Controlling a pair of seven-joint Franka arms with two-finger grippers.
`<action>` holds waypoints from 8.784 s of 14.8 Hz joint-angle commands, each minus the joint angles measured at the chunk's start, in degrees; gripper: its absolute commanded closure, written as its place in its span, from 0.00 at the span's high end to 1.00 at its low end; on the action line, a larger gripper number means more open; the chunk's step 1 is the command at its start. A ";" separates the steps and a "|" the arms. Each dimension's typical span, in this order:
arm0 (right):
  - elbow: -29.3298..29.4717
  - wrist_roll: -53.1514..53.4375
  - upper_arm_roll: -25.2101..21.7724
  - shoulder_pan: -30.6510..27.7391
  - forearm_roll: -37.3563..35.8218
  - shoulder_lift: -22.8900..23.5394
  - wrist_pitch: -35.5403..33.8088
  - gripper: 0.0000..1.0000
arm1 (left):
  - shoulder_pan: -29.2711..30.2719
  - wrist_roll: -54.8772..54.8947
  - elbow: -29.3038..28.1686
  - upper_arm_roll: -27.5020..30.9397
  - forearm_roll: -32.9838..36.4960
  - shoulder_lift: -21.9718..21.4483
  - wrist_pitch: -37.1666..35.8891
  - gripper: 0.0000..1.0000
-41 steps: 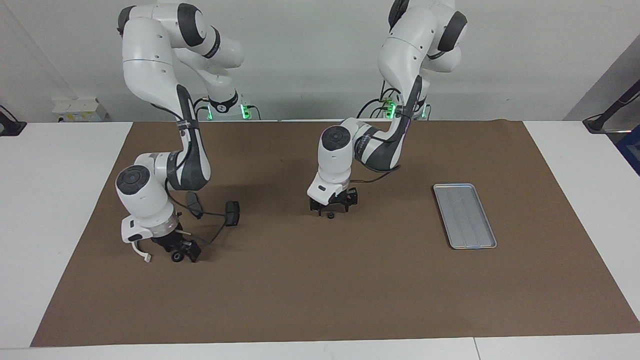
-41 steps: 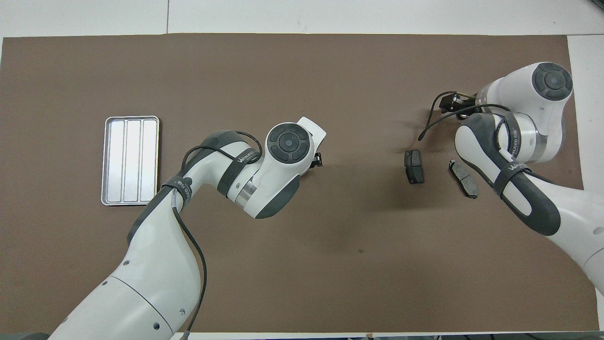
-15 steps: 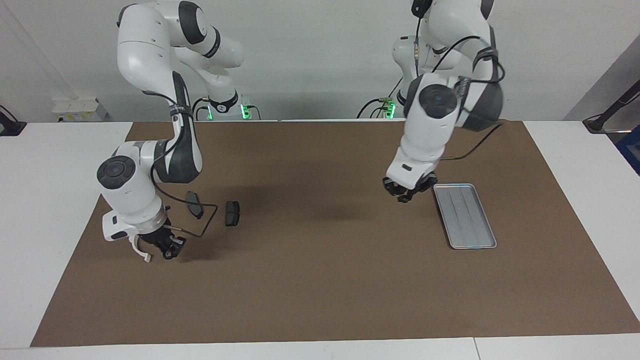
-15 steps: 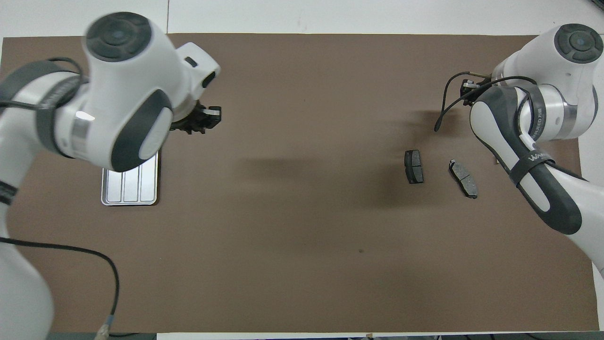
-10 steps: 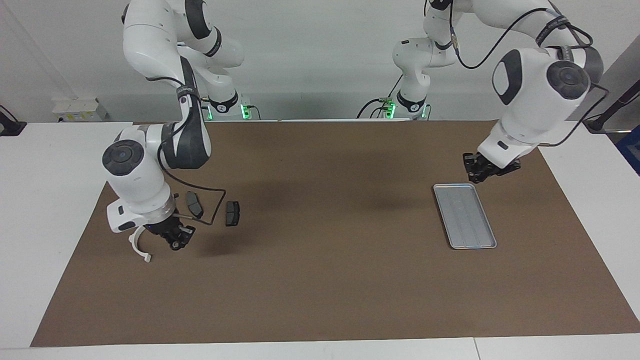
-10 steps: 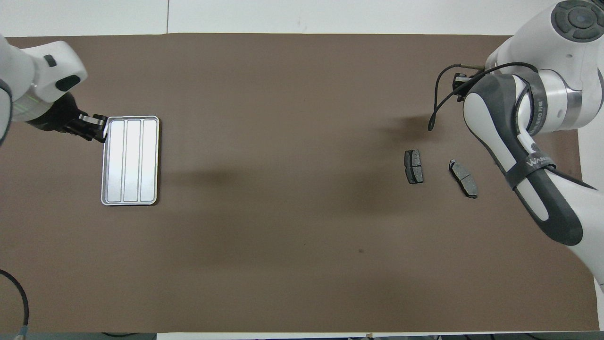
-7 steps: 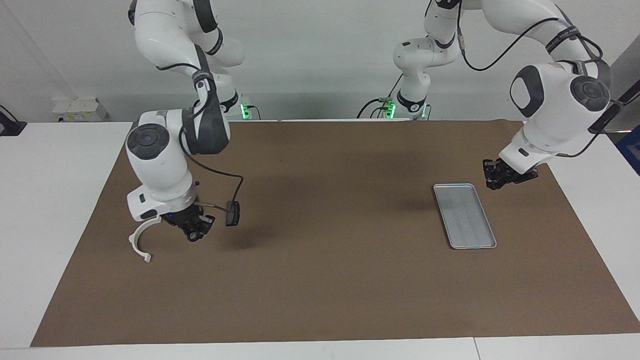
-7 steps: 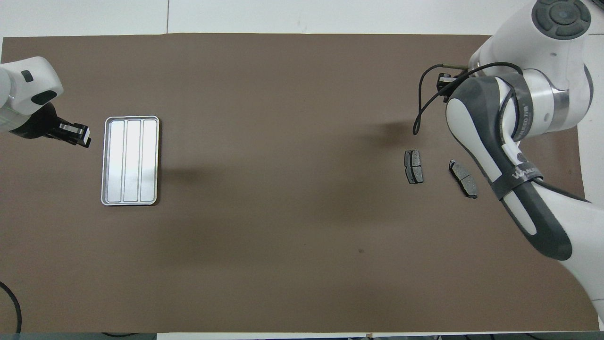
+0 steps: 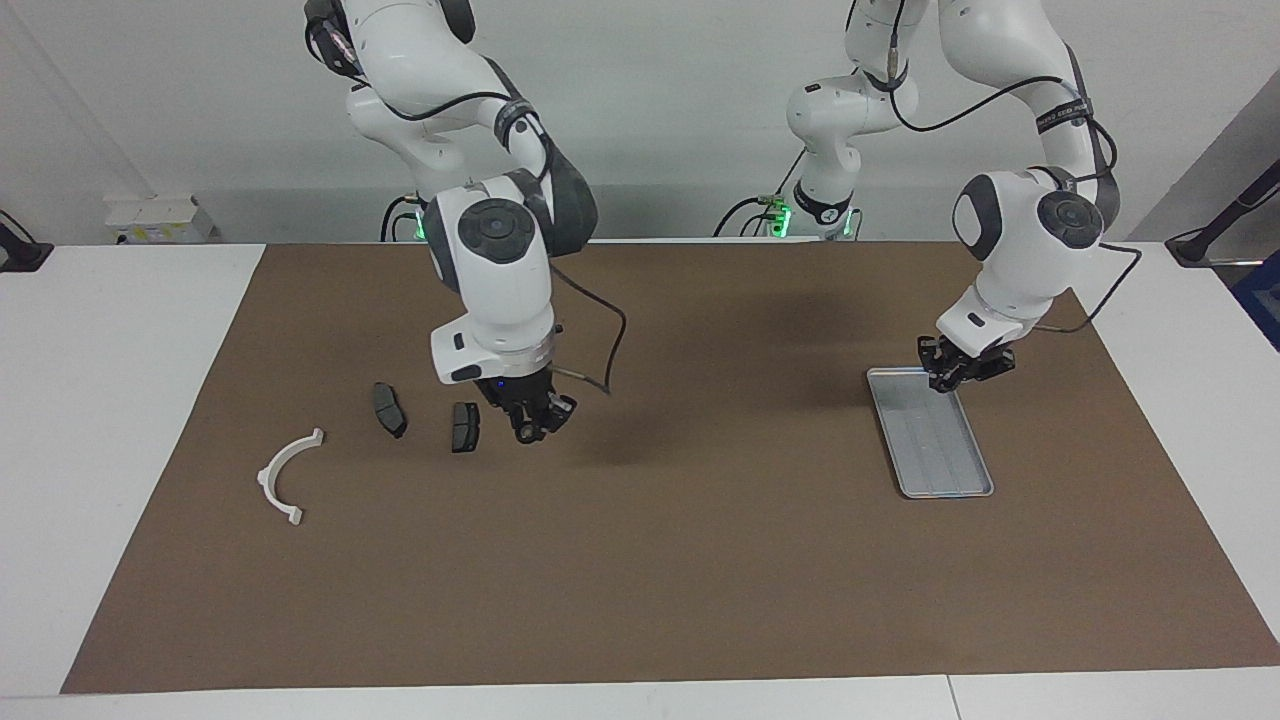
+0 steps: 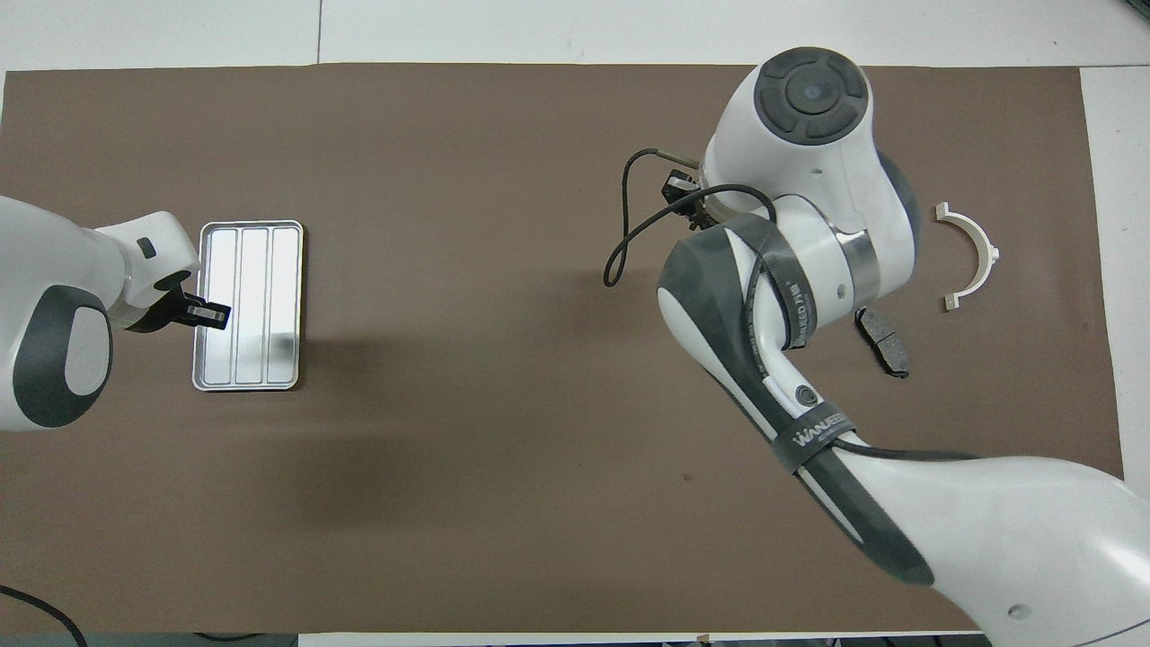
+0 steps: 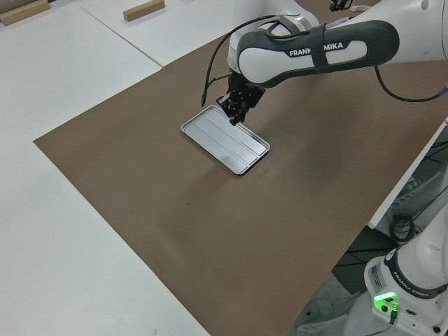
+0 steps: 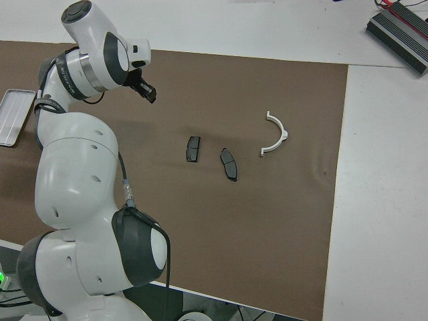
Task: Pick bearing gear from pile to tray
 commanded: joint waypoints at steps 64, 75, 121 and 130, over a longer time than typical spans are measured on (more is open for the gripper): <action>4.02 -40.70 -0.64 -16.29 0.97 -1.68 0.12 1.00 | -37.12 -63.60 19.19 -0.01 0.58 14.32 -3.80 1.00; 3.49 -45.82 -0.73 -20.87 0.88 -1.77 0.30 1.00 | -37.65 -67.13 19.54 0.51 5.95 21.19 5.70 1.00; -14.26 -56.36 -6.80 -18.59 5.45 -29.20 -15.52 1.00 | -9.82 -17.52 25.96 0.69 -0.03 7.22 -24.44 0.00; -13.12 -56.01 -6.62 -18.68 5.54 -27.70 -14.73 1.00 | -1.79 -9.47 17.61 0.86 -0.11 9.76 -6.26 0.00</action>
